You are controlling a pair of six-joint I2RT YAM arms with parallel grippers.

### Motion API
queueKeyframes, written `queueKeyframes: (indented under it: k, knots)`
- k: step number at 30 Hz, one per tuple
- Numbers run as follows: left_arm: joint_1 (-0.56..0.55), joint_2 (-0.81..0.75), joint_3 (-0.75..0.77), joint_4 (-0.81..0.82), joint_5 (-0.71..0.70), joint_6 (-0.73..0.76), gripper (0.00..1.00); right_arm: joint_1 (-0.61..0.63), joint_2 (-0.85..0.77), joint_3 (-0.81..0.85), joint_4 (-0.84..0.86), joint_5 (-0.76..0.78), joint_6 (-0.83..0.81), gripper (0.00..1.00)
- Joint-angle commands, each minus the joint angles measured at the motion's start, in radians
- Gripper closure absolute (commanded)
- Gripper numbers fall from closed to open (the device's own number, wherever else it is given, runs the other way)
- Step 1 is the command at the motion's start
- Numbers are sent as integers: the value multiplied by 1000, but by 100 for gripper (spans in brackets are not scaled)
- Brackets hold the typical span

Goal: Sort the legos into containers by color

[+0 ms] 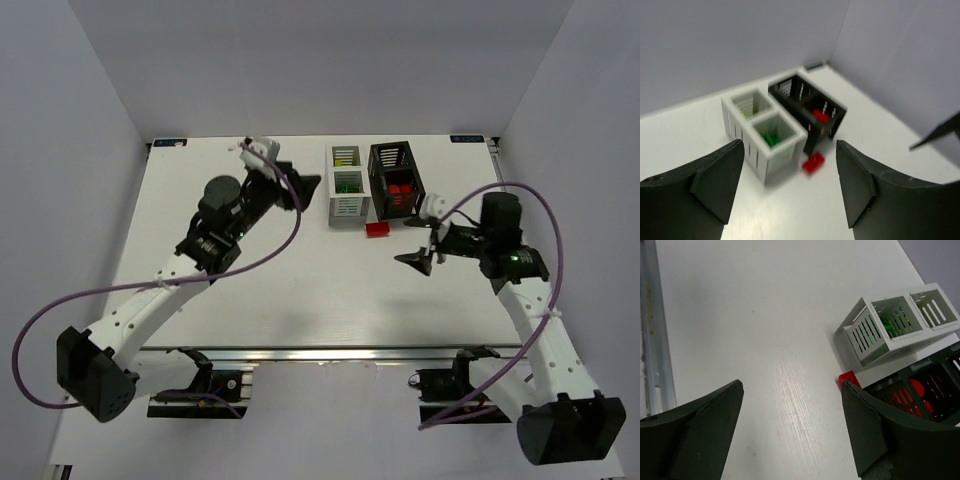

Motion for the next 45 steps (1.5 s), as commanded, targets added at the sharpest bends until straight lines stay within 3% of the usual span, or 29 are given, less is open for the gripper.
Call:
queueKeyframes:
  k: [1,3,6,9,15,27,30,38,45]
  knots:
    - [1,-43,-164,-55,8,-18,17,186,43,76,21,360,-39,15]
    - [1,-74,-180,-56,20,-14,16,311,96,87,37,520,-22,14]
    - [9,-93,-149,-137,14,-8,14,434,193,122,40,660,6,11]
    - [9,-142,-192,-110,-38,8,12,520,304,188,-4,764,19,11]
    - [9,-173,-205,-108,-112,26,12,576,479,354,-141,850,24,11]
    - [9,-256,-261,-67,-144,65,12,576,687,337,-92,964,15,11]
    - [9,-255,-269,-58,-147,68,12,576,661,296,-12,1010,-48,11]
    - [9,-236,-271,-59,-138,69,12,527,528,92,101,852,-636,11]
    - [9,-252,-275,-53,-147,74,12,459,643,227,-6,843,-732,10]
